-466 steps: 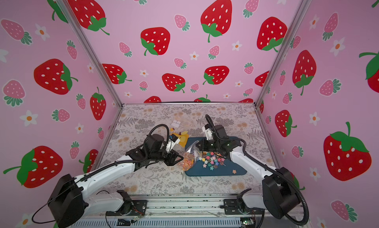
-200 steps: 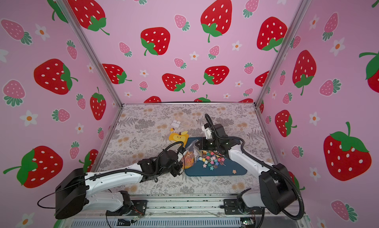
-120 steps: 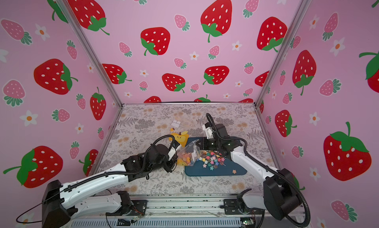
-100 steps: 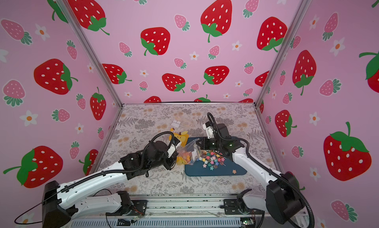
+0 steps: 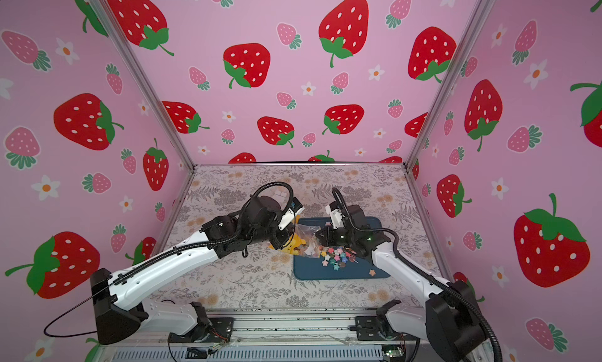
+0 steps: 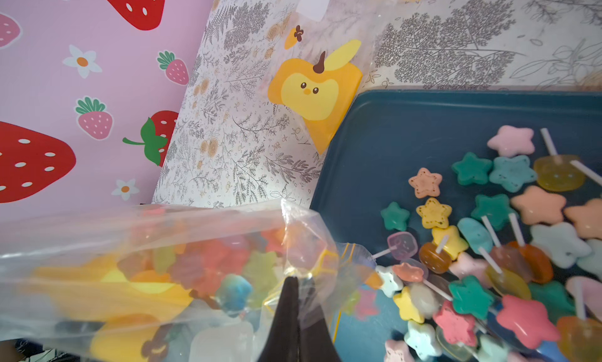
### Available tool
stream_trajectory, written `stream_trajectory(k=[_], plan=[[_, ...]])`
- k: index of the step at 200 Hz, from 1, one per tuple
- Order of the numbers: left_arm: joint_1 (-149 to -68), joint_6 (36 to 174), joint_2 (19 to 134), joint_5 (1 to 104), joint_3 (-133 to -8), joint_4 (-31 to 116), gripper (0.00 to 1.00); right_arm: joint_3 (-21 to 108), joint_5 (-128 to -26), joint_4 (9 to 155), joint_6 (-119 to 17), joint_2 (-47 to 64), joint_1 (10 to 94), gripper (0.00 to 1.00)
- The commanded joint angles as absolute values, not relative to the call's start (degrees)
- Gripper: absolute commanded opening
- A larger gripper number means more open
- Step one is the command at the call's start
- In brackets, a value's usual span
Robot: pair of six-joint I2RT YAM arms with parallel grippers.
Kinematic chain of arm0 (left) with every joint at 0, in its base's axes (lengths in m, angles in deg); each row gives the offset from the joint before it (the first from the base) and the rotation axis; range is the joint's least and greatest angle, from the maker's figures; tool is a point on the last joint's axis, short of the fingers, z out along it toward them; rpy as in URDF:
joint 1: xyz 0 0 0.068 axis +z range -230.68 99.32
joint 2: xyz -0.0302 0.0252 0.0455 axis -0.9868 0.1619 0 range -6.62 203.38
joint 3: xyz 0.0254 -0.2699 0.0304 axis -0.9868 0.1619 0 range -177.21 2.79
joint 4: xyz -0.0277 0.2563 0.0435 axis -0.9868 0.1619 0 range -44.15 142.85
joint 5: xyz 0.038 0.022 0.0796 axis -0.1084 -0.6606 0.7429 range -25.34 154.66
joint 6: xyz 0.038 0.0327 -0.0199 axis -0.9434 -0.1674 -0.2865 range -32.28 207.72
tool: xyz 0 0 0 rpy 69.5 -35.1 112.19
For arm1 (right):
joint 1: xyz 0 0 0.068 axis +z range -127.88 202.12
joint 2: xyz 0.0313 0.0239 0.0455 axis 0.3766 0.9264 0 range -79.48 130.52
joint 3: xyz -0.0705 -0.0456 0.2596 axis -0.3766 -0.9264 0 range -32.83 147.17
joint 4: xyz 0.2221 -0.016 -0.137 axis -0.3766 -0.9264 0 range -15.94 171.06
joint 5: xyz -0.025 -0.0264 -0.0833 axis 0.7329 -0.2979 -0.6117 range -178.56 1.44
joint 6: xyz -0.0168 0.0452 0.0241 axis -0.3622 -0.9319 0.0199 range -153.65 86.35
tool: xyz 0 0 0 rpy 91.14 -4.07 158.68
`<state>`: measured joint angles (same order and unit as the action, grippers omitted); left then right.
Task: Pour candies out of the ziploc bag
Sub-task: 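Pour the candies out of the ziploc bag onto the tray.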
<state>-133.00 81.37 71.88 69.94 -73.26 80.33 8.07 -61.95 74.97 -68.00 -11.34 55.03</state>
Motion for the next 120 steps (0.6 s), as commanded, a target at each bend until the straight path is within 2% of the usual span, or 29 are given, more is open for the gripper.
stream_trajectory(k=[1,75,88,120], plan=[[-132.54,79.06,72.27,69.16,-78.43,79.95,0.0,7.82,-63.42,75.8,-67.49,-13.94,53.72,0.0],[-132.44,79.28,75.95,69.5,-82.6,81.44,0.0,4.56,-63.32,75.19,-67.97,-15.31,48.54,0.02],[-132.45,79.15,76.6,69.5,-83.46,81.62,0.0,4.44,-63.26,75.08,-67.75,-15.5,48.15,0.05],[-132.45,78.69,78.31,68.89,-85.57,82.1,0.0,4.26,-63.2,74.32,-67.52,-16.07,47.37,0.22]])
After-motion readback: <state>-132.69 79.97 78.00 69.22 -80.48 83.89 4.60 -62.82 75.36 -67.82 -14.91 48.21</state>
